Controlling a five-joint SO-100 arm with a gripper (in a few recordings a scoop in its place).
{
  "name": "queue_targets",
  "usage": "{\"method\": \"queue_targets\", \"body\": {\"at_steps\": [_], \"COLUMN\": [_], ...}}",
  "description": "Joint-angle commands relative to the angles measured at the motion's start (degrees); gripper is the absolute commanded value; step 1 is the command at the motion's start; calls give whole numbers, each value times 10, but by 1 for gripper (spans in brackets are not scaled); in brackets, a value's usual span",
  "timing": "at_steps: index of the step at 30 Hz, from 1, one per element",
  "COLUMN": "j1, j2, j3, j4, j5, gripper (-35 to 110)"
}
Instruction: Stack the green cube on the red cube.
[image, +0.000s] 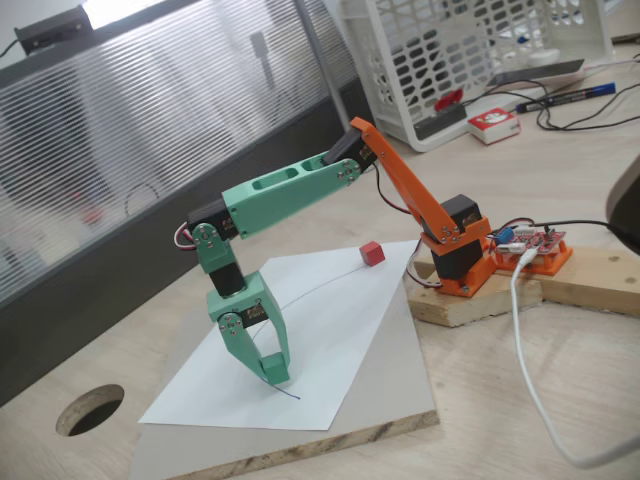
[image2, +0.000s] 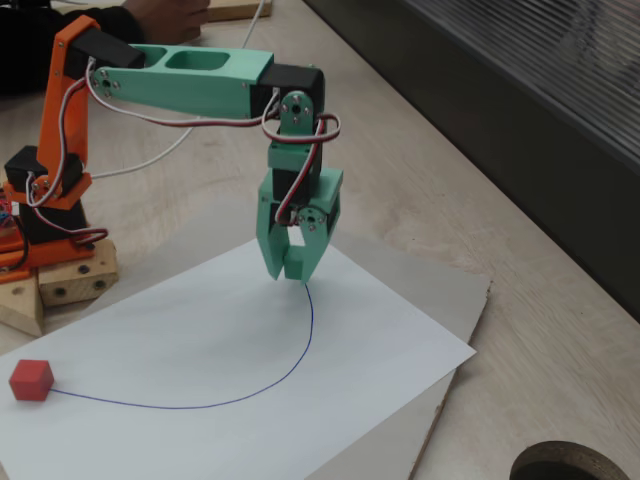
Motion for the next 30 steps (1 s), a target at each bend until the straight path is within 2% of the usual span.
{"method": "queue_targets", "body": {"at_steps": [1,12,30], "j1": [13,15,76], "j2": [18,19,11], "j3": [-5,-7,-71], "j4": [5,5,5], "j5": [-3,-3,-3], "gripper": [13,13,13]}}
